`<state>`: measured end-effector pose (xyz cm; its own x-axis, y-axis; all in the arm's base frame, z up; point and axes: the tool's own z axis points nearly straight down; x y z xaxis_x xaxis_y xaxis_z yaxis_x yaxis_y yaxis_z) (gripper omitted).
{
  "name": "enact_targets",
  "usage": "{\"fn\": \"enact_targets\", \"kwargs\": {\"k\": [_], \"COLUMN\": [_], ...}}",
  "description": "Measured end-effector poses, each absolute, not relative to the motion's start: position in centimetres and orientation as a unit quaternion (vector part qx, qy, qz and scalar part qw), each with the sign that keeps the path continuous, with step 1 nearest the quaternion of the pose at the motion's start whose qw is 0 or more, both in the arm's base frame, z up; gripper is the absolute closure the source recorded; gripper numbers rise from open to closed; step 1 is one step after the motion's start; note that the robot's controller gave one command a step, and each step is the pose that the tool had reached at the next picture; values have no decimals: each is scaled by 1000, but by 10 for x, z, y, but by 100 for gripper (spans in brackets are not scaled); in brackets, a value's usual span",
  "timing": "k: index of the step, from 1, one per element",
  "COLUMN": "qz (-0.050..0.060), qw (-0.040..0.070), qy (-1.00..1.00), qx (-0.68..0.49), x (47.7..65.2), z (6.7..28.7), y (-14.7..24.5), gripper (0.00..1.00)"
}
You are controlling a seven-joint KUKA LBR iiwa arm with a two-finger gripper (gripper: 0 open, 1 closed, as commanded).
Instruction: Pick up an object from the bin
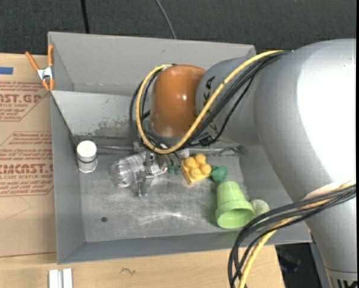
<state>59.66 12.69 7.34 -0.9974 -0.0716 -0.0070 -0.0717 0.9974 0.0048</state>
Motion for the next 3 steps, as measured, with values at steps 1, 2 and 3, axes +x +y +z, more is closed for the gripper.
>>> {"fn": "enact_targets", "kwargs": {"k": [1, 2, 3], "qz": [3, 1, 3], "qw": [5, 2, 5], "qy": [999, 999, 999], "qx": [-54, -36, -54], "x": [596, 597, 599], "z": [74, 74, 77], "y": [124, 128, 128], "gripper": [0, 0, 100]}}
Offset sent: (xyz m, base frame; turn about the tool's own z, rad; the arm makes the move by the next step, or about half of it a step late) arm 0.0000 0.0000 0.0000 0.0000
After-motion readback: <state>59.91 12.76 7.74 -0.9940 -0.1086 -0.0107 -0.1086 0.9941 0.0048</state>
